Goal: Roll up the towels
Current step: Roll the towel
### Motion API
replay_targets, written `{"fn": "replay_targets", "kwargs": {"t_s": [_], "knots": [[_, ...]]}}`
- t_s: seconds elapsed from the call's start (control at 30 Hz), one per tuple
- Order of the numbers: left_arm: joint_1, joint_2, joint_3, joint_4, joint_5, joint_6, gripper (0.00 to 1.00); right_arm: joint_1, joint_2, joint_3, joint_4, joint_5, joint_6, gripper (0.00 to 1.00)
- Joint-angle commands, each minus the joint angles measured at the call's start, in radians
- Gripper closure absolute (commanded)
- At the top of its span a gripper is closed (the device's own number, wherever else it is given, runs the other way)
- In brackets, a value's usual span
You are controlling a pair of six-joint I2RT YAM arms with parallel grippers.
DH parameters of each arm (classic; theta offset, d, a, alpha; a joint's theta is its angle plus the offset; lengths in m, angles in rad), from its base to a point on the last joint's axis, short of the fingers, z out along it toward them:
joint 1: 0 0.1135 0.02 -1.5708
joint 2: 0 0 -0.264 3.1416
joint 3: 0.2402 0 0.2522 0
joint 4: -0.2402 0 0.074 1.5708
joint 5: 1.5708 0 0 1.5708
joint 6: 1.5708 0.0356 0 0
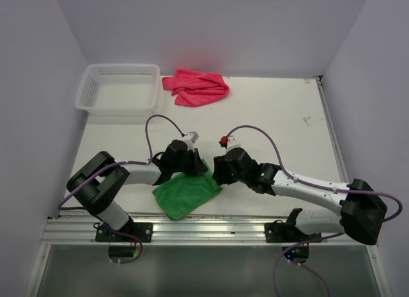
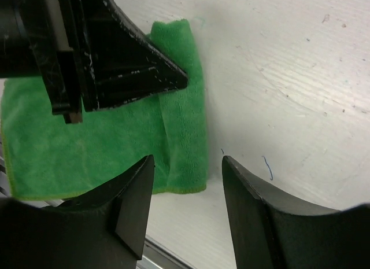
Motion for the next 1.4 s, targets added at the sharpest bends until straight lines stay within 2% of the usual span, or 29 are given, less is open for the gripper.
{"fn": "replay_targets", "kwargs": {"t_s": [0.0, 0.3, 0.63, 0.8, 0.93, 1.0, 1.13, 1.23, 1.37], "knots": [[0.004, -0.013, -0.029, -0.053, -0.032, -0.001, 0.97, -0.061, 0.049, 0.025, 0.115, -0.173, 0.033, 0.46], [0.003, -0.006, -0.037, -0.041, -0.023, -0.01, 0.98, -0.13, 0.253, 0.016, 0.188, -0.254, 0.027, 0.51], [0.003, -0.01, -0.016, -0.076, -0.042, 0.01, 0.98, -0.14, 0.251, -0.048, 0.235, -0.337, 0.001, 0.6], [0.004, -0.025, 0.006, -0.104, -0.055, 0.022, 0.98, -0.14, 0.271, -0.068, 0.256, -0.394, -0.026, 0.73], [0.004, -0.035, 0.035, -0.135, -0.063, 0.032, 0.98, -0.14, 0.284, -0.079, 0.261, -0.411, -0.042, 0.88], [0.006, -0.039, 0.047, -0.148, -0.068, 0.036, 0.98, -0.14, 0.285, -0.084, 0.256, -0.409, -0.047, 1.0], [0.016, -0.062, 0.087, -0.196, -0.072, 0.049, 0.96, -0.138, 0.255, -0.107, 0.279, -0.377, -0.053, 1.0], [0.029, -0.094, 0.104, -0.216, -0.08, 0.05, 0.95, -0.108, 0.228, -0.122, 0.287, -0.285, -0.085, 1.0], [0.044, -0.121, 0.144, -0.26, -0.081, 0.061, 0.94, -0.022, 0.202, -0.094, 0.216, -0.117, -0.145, 1.0]]}}
